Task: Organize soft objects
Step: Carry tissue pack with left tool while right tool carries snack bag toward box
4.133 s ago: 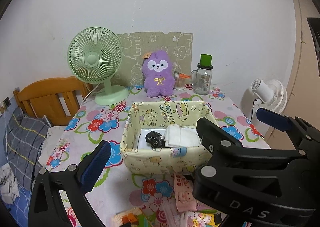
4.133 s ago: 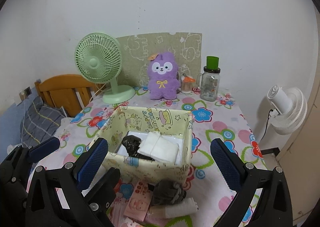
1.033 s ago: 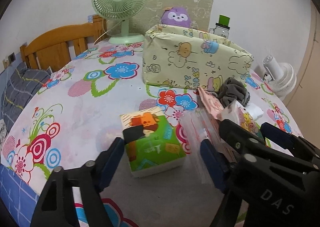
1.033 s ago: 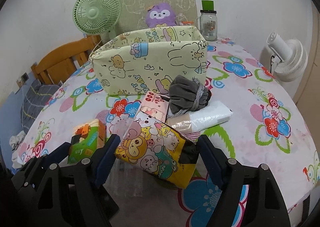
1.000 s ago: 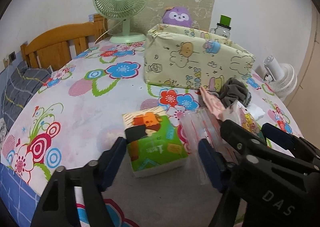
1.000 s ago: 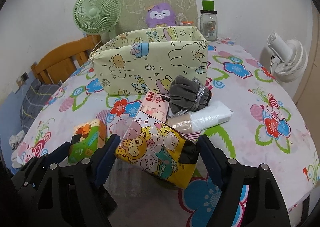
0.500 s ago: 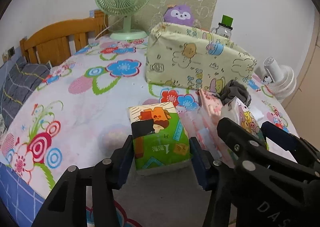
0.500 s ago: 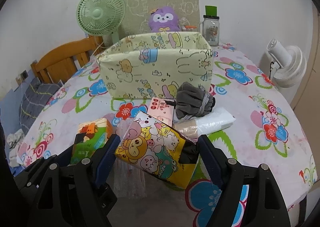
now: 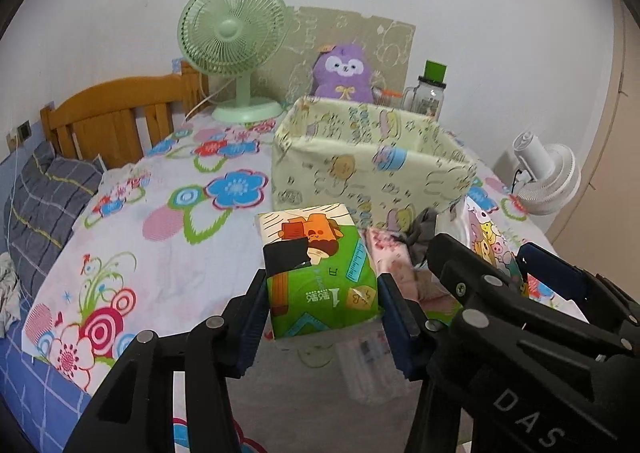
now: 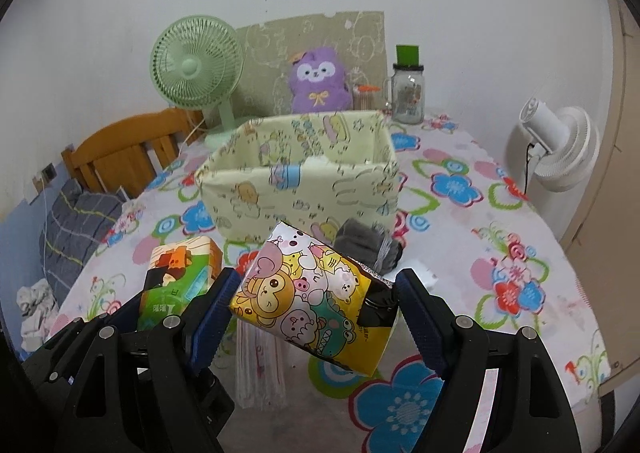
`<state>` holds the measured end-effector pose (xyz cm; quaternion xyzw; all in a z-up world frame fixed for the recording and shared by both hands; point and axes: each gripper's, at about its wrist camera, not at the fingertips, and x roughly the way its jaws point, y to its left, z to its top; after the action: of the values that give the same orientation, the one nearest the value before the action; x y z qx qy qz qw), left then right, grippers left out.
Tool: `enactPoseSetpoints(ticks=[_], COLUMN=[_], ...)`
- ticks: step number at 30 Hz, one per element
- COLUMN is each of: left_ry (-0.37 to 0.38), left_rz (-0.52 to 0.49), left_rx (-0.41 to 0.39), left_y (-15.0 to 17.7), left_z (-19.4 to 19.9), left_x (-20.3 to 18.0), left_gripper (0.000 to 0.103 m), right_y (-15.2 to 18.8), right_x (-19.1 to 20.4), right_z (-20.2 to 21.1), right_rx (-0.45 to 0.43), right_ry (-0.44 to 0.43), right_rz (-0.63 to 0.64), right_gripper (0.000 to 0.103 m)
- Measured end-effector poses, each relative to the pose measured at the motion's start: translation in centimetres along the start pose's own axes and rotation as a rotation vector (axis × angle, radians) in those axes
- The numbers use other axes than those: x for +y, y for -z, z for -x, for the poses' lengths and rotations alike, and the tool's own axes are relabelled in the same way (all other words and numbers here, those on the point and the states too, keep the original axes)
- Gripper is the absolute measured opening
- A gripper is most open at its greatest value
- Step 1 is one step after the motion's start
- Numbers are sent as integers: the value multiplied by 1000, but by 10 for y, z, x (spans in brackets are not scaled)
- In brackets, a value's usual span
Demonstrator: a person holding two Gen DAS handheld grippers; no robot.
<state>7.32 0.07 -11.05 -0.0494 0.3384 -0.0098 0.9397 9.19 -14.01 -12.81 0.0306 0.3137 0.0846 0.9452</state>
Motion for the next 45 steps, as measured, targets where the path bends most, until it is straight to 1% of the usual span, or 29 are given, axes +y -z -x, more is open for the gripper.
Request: enactPoseSetpoints(ticks=[9, 23, 35, 45], left_ry=[3, 0, -7, -4], left_rz=[-25, -56, -80, -97], left_rx=[-36, -108, -132, -133], left_y=[-21, -52, -72, -90], left_z=[19, 45, 44, 28], left_x=[-14, -29, -36, -42], left_gripper=[54, 54, 54, 54], right_y=[-21, -55, -76, -95], right_x=[-6, -7, -9, -12], right_z=[23, 52, 50, 34], right_rx=[-49, -120, -136, -142], right_ry=[-1, -5, -13, -18], right_rz=[-7, 17, 24, 28], right_gripper=[82, 82, 82, 82])
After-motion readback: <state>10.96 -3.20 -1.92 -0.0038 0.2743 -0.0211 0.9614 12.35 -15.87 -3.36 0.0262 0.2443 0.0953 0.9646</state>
